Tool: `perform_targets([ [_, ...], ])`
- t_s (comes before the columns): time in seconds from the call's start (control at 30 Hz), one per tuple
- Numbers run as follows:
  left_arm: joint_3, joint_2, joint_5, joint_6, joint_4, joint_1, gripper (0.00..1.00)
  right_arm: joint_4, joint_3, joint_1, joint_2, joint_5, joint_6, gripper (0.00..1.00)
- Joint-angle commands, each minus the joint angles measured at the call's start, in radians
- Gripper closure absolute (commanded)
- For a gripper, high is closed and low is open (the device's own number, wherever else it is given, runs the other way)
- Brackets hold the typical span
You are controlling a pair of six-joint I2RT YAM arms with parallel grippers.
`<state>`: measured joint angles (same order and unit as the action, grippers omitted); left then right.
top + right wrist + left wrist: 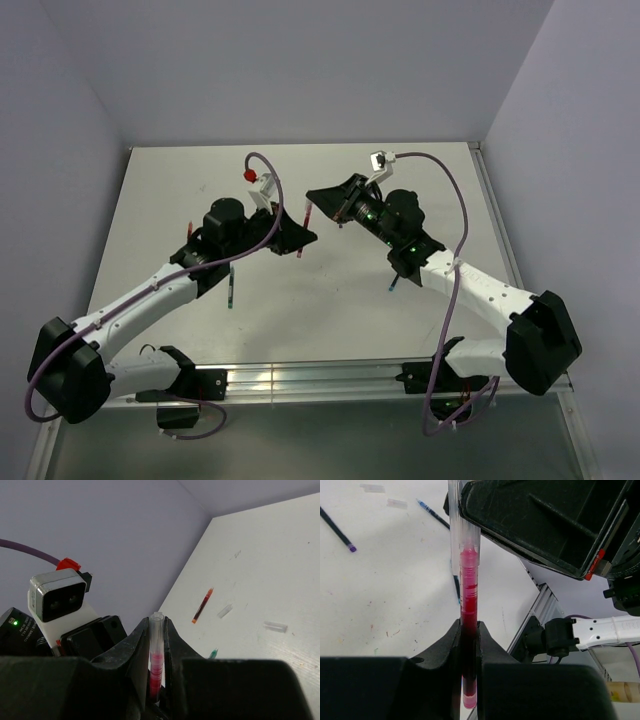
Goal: Insert the pens into the pen caps
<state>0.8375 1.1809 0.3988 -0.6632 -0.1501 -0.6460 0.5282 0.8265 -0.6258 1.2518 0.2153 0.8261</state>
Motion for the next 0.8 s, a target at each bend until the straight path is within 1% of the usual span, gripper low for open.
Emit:
perform_targets([
  [0.0, 0.048, -0.023, -0.13, 0.048, -0.02, 0.023, 1.0, 0.003, 0.023, -0.049, 0.031, 0.193, 0.037, 1.0],
  [0.13, 0.055, -0.036, -0.179, 0.074, 0.0, 0.023, 1.0, 0.048, 0.023, -0.049, 0.06, 0.249, 0.108, 1.0],
  [0.2, 0.061, -0.044, -0.212, 0.08, 0.012, 0.022, 1.0, 0.059, 0.014, -0.052, 0.063, 0.245, 0.123, 1.0],
  [0.3, 0.061, -0.05, -0.248, 0.082, 0.029, 0.023, 1.0, 0.07, 0.0, -0.057, 0.052, 0.22, 0.123, 1.0],
  [0.6, 0.071, -0.035, -0.261, 0.074, 0.043, 0.026, 1.0, 0.067, 0.019, -0.087, 0.078, 0.231, 0.085, 1.0],
  [0.77, 0.081, -0.041, -0.281, 0.091, 0.06, 0.028, 1.0, 0.069, 0.033, -0.092, 0.097, 0.265, 0.082, 1.0],
])
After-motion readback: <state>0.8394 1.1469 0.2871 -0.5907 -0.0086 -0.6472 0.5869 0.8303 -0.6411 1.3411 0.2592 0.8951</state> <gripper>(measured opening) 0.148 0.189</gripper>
